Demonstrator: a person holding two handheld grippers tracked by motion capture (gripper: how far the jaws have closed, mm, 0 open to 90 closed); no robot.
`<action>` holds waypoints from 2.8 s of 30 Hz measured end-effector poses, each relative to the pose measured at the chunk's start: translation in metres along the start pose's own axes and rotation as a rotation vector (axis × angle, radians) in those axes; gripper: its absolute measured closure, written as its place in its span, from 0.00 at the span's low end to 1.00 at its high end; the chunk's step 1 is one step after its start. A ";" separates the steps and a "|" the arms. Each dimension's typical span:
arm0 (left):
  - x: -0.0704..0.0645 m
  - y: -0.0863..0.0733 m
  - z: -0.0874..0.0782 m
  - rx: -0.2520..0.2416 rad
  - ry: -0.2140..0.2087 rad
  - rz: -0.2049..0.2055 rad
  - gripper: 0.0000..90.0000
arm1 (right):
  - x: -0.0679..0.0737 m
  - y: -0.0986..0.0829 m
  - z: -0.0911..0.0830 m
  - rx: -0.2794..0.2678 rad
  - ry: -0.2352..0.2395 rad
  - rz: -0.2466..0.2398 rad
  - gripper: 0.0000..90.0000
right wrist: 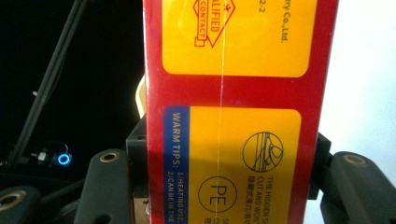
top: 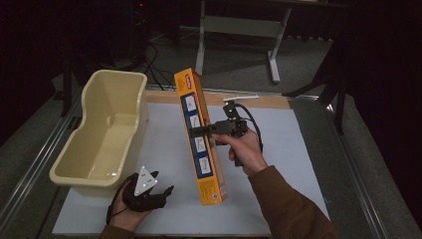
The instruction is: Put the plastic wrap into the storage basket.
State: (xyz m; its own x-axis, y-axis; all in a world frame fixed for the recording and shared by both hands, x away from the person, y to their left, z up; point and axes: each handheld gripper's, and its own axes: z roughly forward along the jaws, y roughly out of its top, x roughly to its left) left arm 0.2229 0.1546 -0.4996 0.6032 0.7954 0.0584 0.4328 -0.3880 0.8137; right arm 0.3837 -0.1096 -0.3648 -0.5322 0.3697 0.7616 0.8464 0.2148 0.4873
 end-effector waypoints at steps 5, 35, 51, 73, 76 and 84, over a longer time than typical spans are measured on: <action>0.001 0.000 0.001 -0.003 0.006 0.000 0.34 | 0.003 0.009 -0.003 -0.051 0.038 0.032 0.45; -0.007 0.000 0.002 -0.012 -0.029 0.035 0.33 | 0.028 0.067 0.036 -0.193 0.159 0.144 0.45; -0.008 0.001 0.001 -0.029 -0.031 0.029 0.33 | 0.038 0.080 0.076 -0.183 0.139 0.179 0.45; -0.011 0.002 -0.001 -0.056 -0.045 0.045 0.34 | 0.054 0.094 0.134 -0.187 0.122 0.235 0.45; -0.010 0.002 -0.002 -0.069 -0.047 0.034 0.34 | 0.055 0.093 0.143 -0.197 0.124 0.246 0.45; -0.011 0.002 -0.004 -0.075 -0.045 0.044 0.34 | 0.060 0.088 0.159 -0.217 0.114 0.244 0.45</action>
State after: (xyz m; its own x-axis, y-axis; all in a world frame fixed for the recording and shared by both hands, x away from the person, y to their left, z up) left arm 0.2143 0.1472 -0.4960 0.6508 0.7560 0.0702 0.3547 -0.3844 0.8523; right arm 0.4287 0.0751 -0.3441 -0.3232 0.2805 0.9038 0.9323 -0.0695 0.3550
